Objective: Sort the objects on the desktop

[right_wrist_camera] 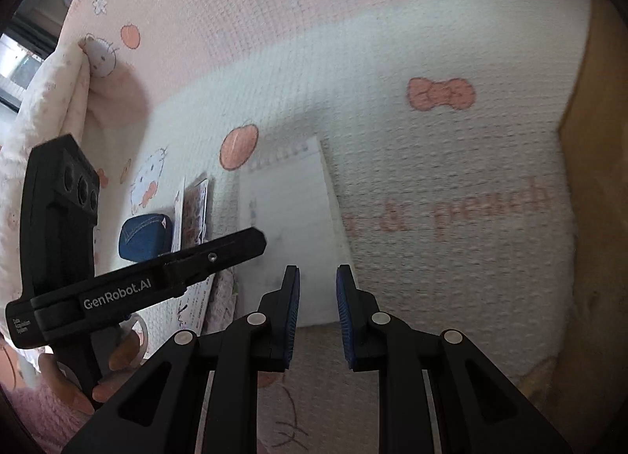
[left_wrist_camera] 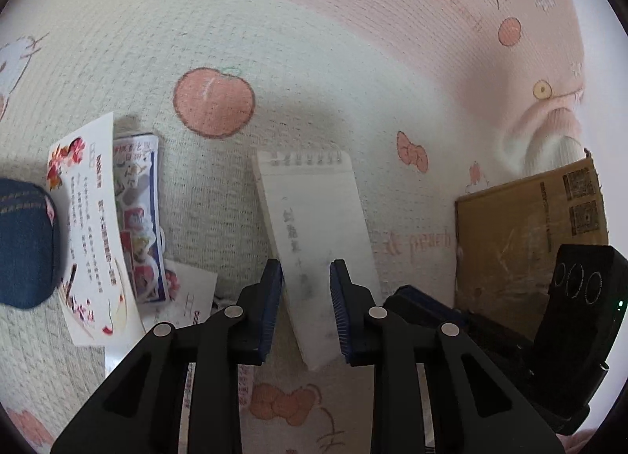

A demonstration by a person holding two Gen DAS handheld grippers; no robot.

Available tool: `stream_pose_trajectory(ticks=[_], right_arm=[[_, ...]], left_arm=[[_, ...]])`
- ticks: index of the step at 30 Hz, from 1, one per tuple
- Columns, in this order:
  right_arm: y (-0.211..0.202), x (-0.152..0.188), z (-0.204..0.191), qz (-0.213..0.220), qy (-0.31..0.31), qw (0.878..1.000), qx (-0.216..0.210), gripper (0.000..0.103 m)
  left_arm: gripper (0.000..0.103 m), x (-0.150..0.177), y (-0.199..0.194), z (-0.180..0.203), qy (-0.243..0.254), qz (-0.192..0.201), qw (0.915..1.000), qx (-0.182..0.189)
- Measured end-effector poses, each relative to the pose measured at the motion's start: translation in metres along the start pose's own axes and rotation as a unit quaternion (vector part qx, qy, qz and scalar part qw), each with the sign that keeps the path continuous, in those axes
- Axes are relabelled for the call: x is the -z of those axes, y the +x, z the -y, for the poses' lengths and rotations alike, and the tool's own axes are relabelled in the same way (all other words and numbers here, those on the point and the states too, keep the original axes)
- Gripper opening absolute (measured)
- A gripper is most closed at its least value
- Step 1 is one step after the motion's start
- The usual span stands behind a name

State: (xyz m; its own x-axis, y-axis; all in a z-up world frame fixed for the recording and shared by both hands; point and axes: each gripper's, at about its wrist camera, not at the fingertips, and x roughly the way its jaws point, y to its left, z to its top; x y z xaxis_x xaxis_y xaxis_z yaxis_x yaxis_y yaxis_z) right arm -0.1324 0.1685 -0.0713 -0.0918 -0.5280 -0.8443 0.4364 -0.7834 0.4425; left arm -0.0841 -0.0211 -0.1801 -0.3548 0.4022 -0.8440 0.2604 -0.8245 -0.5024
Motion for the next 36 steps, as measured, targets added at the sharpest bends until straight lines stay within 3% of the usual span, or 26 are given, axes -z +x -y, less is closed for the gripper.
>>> stream_pose_trajectory(ticks=[4,10,12,14,20,31,34,36], right_arm=[[-0.006,-0.003,0.002,0.011,-0.002,1.000,0.009,0.016],[0.004,-0.004,0.006,-0.006,-0.001,1.000,0.012,0.022],[0.007,-0.005,0.008,-0.005,0.005,1.000,0.005,0.024],[0.010,-0.006,0.009,-0.005,0.007,1.000,-0.003,0.025],[0.017,-0.011,0.008,0.004,-0.003,1.000,-0.017,0.033],[0.034,-0.018,0.008,0.015,0.001,0.999,-0.029,0.033],[0.035,-0.019,0.007,0.017,-0.002,0.999,-0.029,0.034],[0.034,-0.019,0.007,0.019,-0.003,0.999,-0.030,0.034]], left_arm=[[0.028,0.001,-0.006,-0.004,-0.021,0.011,0.9997,0.011],[0.030,0.000,-0.011,-0.012,-0.038,0.023,0.9990,0.007],[0.045,-0.001,-0.008,-0.012,-0.036,0.016,0.9990,0.020],[0.048,-0.003,-0.006,-0.014,-0.035,0.010,0.9990,0.028],[0.048,-0.007,0.003,-0.019,-0.062,0.016,0.9972,0.038],[0.047,-0.011,0.016,-0.020,-0.097,0.006,0.9927,0.071],[0.047,-0.009,0.017,-0.014,-0.085,0.012,0.9949,0.054],[0.038,-0.009,0.016,-0.009,-0.068,0.014,0.9970,0.034]])
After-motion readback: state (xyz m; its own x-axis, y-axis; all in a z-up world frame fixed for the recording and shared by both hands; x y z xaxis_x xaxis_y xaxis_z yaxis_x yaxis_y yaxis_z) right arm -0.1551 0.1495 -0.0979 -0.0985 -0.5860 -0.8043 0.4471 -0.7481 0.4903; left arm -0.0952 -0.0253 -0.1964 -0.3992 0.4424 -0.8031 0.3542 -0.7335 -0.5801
